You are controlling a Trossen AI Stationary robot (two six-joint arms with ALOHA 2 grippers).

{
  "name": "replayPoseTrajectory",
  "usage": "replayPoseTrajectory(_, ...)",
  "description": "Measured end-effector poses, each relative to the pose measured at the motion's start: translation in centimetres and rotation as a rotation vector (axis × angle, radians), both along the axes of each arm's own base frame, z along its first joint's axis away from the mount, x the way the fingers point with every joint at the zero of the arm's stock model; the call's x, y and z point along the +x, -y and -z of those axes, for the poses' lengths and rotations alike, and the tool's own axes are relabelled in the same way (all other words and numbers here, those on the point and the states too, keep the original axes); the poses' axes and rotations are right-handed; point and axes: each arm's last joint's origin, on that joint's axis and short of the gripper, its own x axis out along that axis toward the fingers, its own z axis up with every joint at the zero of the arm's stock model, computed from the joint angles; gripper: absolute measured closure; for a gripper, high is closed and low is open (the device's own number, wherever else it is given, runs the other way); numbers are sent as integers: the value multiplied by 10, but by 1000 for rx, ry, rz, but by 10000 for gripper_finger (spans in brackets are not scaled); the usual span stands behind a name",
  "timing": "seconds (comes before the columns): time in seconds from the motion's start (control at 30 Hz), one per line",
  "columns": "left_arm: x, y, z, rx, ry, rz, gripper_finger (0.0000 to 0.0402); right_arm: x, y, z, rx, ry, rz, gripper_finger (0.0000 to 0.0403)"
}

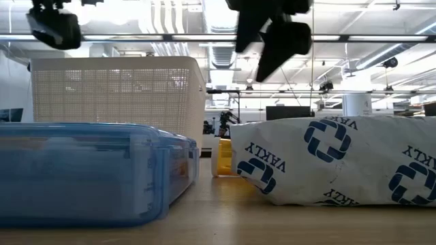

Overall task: Pick & place medical supplies in basket/bin
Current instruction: Put the blue medicine kit into the white bin

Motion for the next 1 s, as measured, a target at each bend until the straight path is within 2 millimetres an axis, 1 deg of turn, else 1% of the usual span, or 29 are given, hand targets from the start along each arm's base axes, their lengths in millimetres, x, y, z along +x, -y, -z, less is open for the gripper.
replayPoseTrajectory(0.17, 11, 19, 15, 3, -91, -21, 185, 11, -4, -6, 55, 129, 19, 76)
replayPoseTrajectory(0.3, 23, 32, 33, 30, -175, -11, 185, 20, -8, -7, 112, 214, 74, 76)
replayPoseTrajectory(0.4, 33, 38, 48, 62, -242, -13, 185, 29, -12, 4, 187, 220, 130, 76)
replayPoseTrajectory(0.53, 41, 45, 63, 92, -294, -8, 185, 35, -18, 27, 275, 142, 221, 76)
replayPoseTrajectory(0.63, 45, 50, 68, 96, -295, 7, 185, 35, -25, 37, 323, 98, 282, 76)
replayPoseTrajectory(0.77, 49, 55, 68, 89, -253, 33, 185, 31, -33, 38, 380, 80, 382, 76)
replayPoseTrajectory(0.87, 54, 58, 71, 84, -210, 56, 185, 31, -35, 38, 418, 72, 456, 76)
replayPoseTrajectory(1.0, 58, 61, 87, 65, -176, 60, 185, 32, -33, 38, 442, 88, 549, 76)
